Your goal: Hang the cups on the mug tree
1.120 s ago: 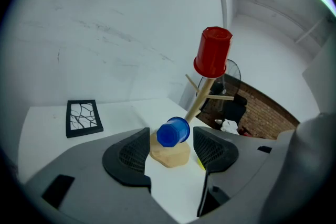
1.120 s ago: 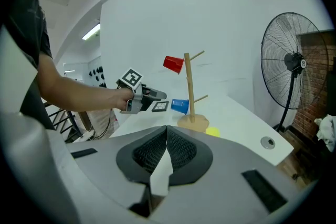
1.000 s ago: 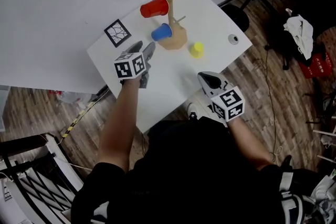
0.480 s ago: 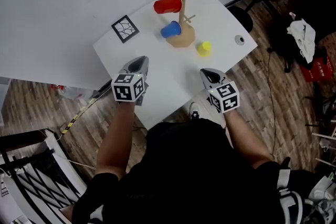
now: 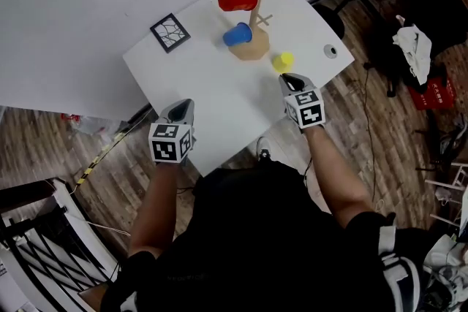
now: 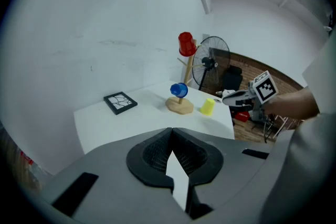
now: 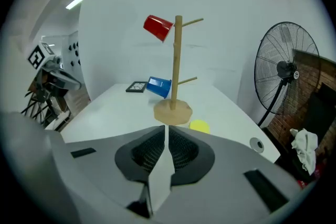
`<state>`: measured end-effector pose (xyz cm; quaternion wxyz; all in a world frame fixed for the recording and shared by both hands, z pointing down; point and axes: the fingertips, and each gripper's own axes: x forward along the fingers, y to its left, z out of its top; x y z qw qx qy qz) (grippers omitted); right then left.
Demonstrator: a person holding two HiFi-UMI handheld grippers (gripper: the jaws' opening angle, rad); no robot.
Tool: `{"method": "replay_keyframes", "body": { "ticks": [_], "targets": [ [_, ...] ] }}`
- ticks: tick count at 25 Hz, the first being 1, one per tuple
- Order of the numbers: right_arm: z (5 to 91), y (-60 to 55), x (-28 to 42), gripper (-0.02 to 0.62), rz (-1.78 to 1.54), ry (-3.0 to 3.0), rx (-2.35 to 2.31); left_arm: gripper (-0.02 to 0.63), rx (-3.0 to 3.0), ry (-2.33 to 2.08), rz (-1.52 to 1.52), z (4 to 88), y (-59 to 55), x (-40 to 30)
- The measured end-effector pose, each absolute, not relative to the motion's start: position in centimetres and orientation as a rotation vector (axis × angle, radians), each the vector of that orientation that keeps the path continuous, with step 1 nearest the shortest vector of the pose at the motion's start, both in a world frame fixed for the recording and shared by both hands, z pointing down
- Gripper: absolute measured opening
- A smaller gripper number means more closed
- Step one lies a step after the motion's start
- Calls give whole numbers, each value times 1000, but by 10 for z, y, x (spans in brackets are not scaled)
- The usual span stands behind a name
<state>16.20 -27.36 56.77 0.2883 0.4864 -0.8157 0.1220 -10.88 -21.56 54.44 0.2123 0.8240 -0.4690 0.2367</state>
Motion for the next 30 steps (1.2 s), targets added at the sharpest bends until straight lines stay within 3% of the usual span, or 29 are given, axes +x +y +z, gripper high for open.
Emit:
{"method": "replay_keyframes", "body": {
  "ticks": [2, 6, 14, 30],
  "targets": [
    [575, -286, 169, 12, 301, -2130, 1316, 17, 2276, -1306, 660, 547, -208, -115],
    [593, -309, 181, 102, 272, -2029, 1315, 17, 2269, -1314, 660, 544, -196, -123],
    [600, -341, 194, 206, 235, -1942, 1320, 17, 2267, -1336, 674, 541, -183, -138],
    [624, -361, 207, 221, 528, -1872, 1396, 17, 2261, -1382, 663, 532, -188, -149]
  ]
}}
